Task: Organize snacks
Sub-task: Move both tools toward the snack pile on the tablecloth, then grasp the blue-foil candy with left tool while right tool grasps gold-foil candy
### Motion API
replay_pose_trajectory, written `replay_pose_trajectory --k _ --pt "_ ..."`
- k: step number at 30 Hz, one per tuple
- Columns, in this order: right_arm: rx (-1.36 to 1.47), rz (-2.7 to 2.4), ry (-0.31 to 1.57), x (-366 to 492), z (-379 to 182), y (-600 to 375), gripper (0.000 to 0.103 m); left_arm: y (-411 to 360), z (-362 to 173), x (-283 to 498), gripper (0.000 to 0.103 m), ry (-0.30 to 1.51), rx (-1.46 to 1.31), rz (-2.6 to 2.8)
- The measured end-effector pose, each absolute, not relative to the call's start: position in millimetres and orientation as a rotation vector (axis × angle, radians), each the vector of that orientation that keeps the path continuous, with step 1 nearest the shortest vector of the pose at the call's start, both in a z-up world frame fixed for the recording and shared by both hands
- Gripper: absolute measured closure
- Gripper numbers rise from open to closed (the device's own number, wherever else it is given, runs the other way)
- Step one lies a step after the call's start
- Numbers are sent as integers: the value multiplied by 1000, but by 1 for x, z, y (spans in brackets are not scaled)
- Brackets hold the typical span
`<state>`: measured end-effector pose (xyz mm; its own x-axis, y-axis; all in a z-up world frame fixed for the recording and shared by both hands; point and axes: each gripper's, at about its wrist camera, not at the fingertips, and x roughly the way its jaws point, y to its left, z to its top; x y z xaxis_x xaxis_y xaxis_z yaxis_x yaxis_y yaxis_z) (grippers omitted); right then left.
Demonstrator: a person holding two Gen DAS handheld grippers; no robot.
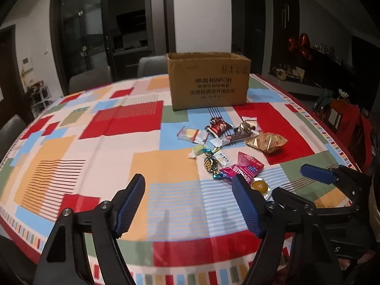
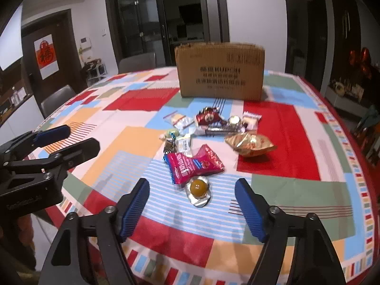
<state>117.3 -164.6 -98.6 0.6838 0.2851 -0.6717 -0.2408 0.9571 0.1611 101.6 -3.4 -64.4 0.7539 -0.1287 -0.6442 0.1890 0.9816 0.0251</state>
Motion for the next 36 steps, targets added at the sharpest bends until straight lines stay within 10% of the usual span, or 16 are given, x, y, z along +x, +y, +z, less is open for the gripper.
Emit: replay_pose_trajectory --k 36 --pt "62 311 898 175 -146 -173 75 -45 -138 208 85 894 15 -284"
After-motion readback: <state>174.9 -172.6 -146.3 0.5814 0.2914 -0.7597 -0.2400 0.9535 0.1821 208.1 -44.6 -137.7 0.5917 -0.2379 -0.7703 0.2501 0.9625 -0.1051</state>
